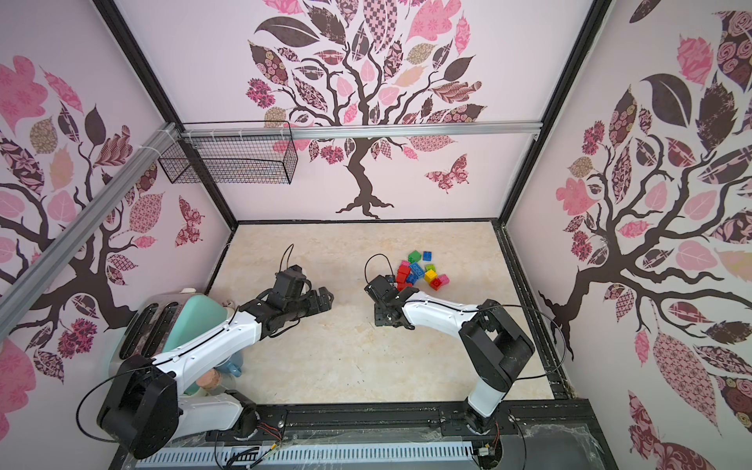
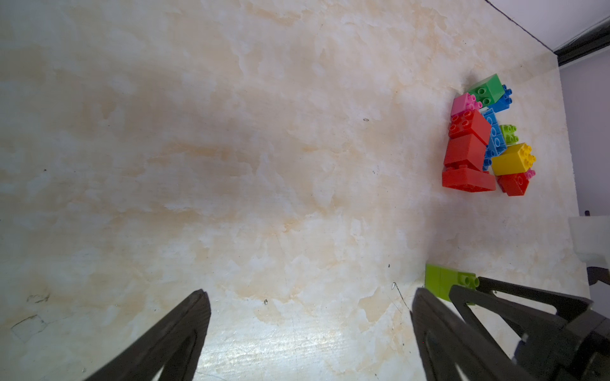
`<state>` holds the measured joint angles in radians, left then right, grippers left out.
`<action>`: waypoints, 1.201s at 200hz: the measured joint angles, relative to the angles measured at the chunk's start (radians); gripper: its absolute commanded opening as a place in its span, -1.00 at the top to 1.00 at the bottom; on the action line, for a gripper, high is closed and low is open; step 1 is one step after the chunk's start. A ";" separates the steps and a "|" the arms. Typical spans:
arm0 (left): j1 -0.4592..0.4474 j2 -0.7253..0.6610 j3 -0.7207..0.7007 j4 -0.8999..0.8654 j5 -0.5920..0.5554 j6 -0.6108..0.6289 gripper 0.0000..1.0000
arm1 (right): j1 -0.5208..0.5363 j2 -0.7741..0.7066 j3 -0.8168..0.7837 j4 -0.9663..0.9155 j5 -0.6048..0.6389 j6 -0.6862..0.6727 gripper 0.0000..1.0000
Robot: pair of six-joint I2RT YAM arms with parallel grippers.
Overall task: Assemble the number 4 with lego
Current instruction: Adjust the lego brick at the center of the board.
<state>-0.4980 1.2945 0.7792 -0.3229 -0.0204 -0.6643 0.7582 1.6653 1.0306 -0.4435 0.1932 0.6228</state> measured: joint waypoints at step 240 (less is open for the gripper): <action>-0.169 0.199 0.158 0.012 0.089 0.045 -0.96 | -0.814 -0.179 -0.209 0.348 -0.409 -0.200 -0.68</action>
<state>-0.6670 1.4937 0.9371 -0.3107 0.0681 -0.6197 -0.0563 1.4860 0.8211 -0.0959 -0.2157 0.4232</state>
